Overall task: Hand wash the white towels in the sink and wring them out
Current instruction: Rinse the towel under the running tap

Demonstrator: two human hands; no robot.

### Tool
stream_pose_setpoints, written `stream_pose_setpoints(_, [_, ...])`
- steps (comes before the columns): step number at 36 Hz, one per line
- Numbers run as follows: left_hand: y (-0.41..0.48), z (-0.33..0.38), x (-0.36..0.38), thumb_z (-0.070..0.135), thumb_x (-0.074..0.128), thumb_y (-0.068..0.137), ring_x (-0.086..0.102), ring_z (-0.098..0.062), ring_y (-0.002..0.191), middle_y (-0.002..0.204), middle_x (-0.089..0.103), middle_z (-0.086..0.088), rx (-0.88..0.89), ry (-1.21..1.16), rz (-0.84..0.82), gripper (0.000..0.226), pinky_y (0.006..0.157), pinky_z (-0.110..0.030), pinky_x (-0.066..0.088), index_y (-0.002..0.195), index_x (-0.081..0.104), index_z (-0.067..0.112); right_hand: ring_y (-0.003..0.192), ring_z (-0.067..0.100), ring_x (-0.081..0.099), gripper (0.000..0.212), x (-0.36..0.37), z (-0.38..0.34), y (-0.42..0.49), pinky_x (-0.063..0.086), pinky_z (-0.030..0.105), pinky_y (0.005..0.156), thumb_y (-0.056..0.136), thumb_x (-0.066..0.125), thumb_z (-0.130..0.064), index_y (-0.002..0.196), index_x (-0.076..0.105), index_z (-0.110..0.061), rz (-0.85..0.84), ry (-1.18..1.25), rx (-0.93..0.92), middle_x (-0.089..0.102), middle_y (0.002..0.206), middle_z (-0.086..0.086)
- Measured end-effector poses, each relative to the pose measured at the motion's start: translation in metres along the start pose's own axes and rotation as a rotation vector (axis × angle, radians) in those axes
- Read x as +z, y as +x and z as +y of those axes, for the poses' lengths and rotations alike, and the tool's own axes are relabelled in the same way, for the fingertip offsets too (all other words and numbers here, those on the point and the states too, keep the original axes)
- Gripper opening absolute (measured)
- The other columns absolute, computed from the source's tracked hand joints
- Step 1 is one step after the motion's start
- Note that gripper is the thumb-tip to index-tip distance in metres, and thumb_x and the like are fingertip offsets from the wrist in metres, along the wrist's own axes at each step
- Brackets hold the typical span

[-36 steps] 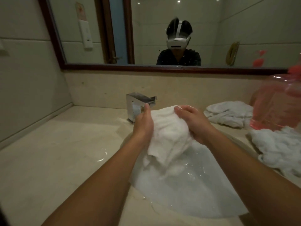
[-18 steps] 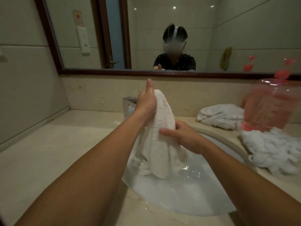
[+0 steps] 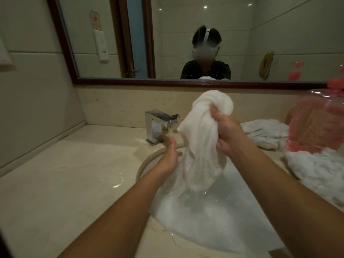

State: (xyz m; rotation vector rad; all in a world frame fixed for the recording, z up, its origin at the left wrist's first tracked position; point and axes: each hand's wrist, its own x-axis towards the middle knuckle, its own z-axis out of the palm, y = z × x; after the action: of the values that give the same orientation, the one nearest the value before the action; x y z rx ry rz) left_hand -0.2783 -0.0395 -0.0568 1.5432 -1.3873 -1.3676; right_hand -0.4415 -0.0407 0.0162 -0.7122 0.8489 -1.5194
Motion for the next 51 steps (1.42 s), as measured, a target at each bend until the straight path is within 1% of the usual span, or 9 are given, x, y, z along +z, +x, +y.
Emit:
stream_pose_setpoints(8, [0.008, -0.021, 0.025, 0.1, -0.003, 0.073, 0.066, -0.027, 0.119, 0.132, 0.072, 0.002, -0.132, -0.3, -0.266, 0.108, 0.099, -0.04, 0.053, 0.134, 0.066, 0.044, 0.097, 0.038, 0.08, 0.031, 0.043, -0.035, 0.007, 0.066, 0.055, 0.085, 0.104, 0.07, -0.027, 0.124, 0.061, -0.006, 0.051, 0.11, -0.075, 0.078, 0.114, 0.022])
stream_pose_setpoints(11, [0.013, -0.026, 0.027, 0.114, 0.008, 0.051, 0.066, -0.035, 0.125, 0.131, 0.074, -0.006, -0.146, -0.421, -0.26, 0.129, 0.113, -0.055, 0.047, 0.136, 0.07, 0.039, 0.093, 0.037, 0.08, 0.036, 0.045, -0.036, 0.009, 0.067, 0.053, 0.08, 0.103, 0.071, -0.028, 0.129, 0.06, -0.006, 0.067, 0.111, -0.065, 0.079, 0.112, 0.02])
stream_pose_setpoints(19, [0.014, -0.011, 0.023, 0.109, 0.021, 0.067, 0.058, -0.05, 0.132, 0.137, 0.068, -0.022, -0.098, -0.942, -0.204, 0.126, 0.115, -0.073, 0.036, 0.145, 0.064, 0.02, 0.103, 0.037, 0.078, 0.048, 0.01, -0.014, 0.013, 0.064, 0.052, 0.091, 0.101, 0.073, -0.031, 0.137, 0.059, -0.002, 0.135, -0.056, 0.047, 0.076, 0.12, 0.021])
stream_pose_setpoints(26, [0.003, 0.008, 0.031, 0.088, 0.037, 0.087, 0.075, -0.045, 0.106, 0.126, 0.072, -0.027, 0.094, -1.136, -0.226, 0.099, 0.092, -0.051, 0.054, 0.138, 0.065, 0.008, 0.11, 0.031, 0.074, 0.03, -0.03, 0.0, 0.005, 0.062, 0.046, 0.088, 0.108, 0.062, -0.028, 0.125, 0.067, -0.004, 0.079, -0.396, 0.178, 0.076, 0.12, 0.015])
stream_pose_setpoints(31, [0.004, 0.019, 0.031, 0.087, 0.046, 0.083, 0.07, -0.045, 0.116, 0.131, 0.069, -0.027, 0.167, -1.159, -0.241, 0.099, 0.1, -0.052, 0.053, 0.137, 0.067, 0.006, 0.105, 0.026, 0.071, 0.029, -0.045, 0.006, -0.008, 0.057, 0.044, 0.097, 0.098, 0.072, -0.044, 0.109, 0.073, -0.018, 0.209, -0.807, 0.134, 0.077, 0.116, 0.006])
stream_pose_setpoints(36, [0.006, 0.023, 0.033, 0.086, 0.049, 0.079, 0.075, -0.041, 0.107, 0.122, 0.074, -0.025, 0.215, -1.19, -0.235, 0.093, 0.101, -0.051, 0.052, 0.116, 0.08, 0.007, 0.105, 0.045, 0.07, 0.068, -0.063, 0.023, -0.022, 0.059, 0.063, 0.078, 0.096, 0.054, -0.074, 0.12, 0.075, -0.015, -0.035, -0.518, 0.473, 0.075, 0.119, 0.018])
stream_pose_setpoints(40, [0.002, 0.018, 0.038, 0.088, 0.053, 0.08, 0.072, -0.042, 0.116, 0.124, 0.072, -0.029, 0.172, -1.096, -0.177, 0.096, 0.109, -0.055, 0.05, 0.115, 0.081, 0.003, 0.108, 0.037, 0.074, 0.061, -0.053, 0.041, -0.022, 0.061, 0.052, 0.09, 0.101, 0.055, -0.06, 0.121, 0.08, -0.008, -0.169, -0.043, 0.363, 0.074, 0.129, 0.018])
stream_pose_setpoints(45, [0.005, 0.014, 0.032, 0.098, 0.047, 0.074, 0.074, -0.036, 0.112, 0.118, 0.077, -0.018, 0.077, -0.821, 0.043, 0.105, 0.102, -0.052, 0.057, 0.132, 0.072, 0.014, 0.115, 0.035, 0.069, 0.037, -0.05, 0.058, -0.013, 0.044, 0.05, 0.119, 0.101, 0.057, -0.027, 0.123, 0.075, -0.002, -0.105, 0.044, 0.247, 0.071, 0.131, 0.019])
stream_pose_setpoints(51, [0.004, 0.001, 0.011, 0.104, 0.009, 0.074, 0.065, -0.046, 0.123, 0.126, 0.074, -0.02, -0.21, -0.56, -0.053, 0.116, 0.108, -0.068, 0.046, 0.132, 0.07, 0.024, 0.107, 0.039, 0.077, 0.047, -0.045, 0.067, 0.008, 0.065, 0.05, 0.082, 0.087, 0.074, -0.013, 0.133, 0.066, -0.004, 0.104, -0.172, 0.114, 0.076, 0.119, 0.023])
